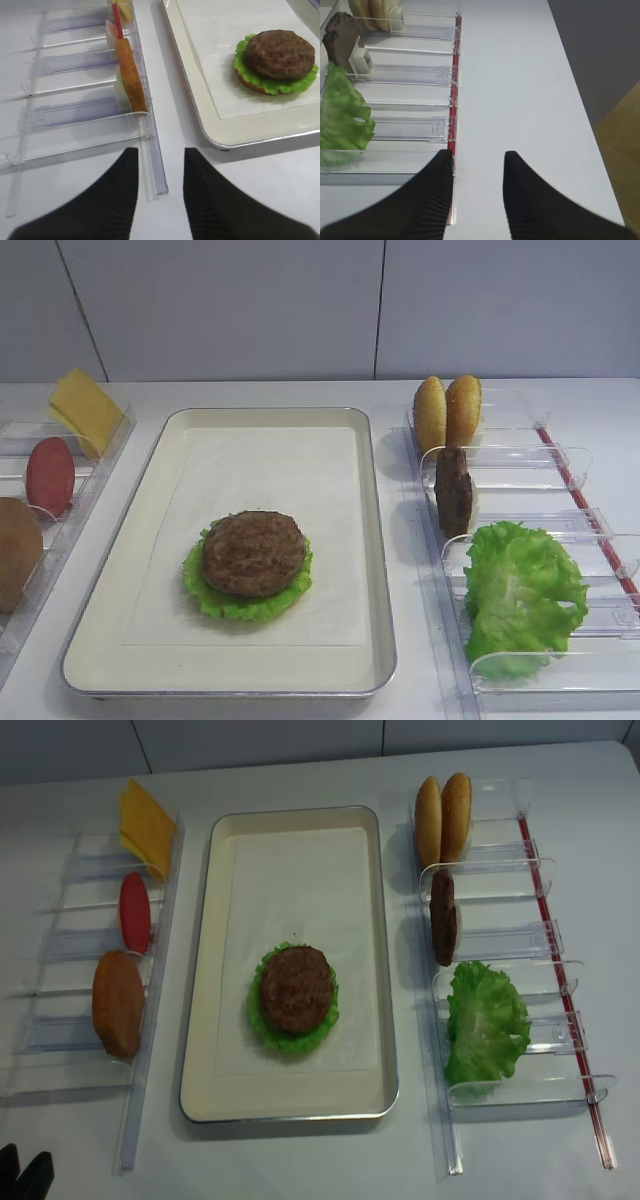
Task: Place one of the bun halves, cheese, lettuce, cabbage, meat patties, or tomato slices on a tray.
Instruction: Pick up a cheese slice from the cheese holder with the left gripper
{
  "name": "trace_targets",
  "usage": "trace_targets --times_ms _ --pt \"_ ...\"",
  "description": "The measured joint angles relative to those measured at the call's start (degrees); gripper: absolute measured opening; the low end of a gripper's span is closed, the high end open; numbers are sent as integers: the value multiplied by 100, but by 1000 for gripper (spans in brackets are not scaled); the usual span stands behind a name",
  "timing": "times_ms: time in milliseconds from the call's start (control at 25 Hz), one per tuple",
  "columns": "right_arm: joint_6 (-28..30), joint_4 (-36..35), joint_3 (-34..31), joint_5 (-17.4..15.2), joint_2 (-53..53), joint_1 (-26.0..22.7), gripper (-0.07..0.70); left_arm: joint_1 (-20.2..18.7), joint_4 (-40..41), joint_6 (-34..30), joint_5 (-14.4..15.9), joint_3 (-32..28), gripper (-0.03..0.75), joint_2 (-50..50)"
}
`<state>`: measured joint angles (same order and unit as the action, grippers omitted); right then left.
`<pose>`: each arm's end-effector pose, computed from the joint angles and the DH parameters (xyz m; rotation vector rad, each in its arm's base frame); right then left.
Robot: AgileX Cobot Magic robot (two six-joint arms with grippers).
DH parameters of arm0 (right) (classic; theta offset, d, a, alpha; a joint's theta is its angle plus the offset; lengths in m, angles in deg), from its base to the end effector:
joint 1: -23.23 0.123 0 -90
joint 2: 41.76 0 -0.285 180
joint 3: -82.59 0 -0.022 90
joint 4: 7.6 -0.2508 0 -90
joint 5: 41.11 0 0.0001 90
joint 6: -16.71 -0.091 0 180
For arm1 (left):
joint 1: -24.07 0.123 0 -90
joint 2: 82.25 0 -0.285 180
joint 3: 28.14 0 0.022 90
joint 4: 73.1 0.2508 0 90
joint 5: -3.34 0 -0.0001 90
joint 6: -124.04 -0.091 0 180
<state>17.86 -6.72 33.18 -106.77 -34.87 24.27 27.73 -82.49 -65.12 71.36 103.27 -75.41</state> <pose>-0.0093 -0.0014 0.2664 -0.0392 2.1282 -0.0198 -0.0128 -0.0146 0.2681 0.1247 2.1395 -0.0687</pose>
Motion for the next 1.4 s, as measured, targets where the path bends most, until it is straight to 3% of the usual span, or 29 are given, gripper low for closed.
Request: trace_targets --times_ms 360,640,800,1000,1200,1240,1280,1400 --pt "0 0 0 0 0 0 268 0 -22 11 0 0 214 0" --pt "0 0 0 0 0 0 268 0 -35 546 2 11 214 17" --pt "0 0 0 0 0 0 268 0 -167 583 81 262 214 858" --pt "0 0 0 0 0 0 268 -10 -156 583 89 1078 216 2541" --pt "0 0 0 0 0 0 269 -31 152 583 89 2274 288 4412" --pt "0 0 0 0 0 0 268 -31 229 583 103 2780 312 5103" --pt "0 0 0 0 0 0 269 -31 229 583 103 2780 312 5103" --pt "0 0 0 0 0 0 269 -31 282 566 148 3622 322 6182"
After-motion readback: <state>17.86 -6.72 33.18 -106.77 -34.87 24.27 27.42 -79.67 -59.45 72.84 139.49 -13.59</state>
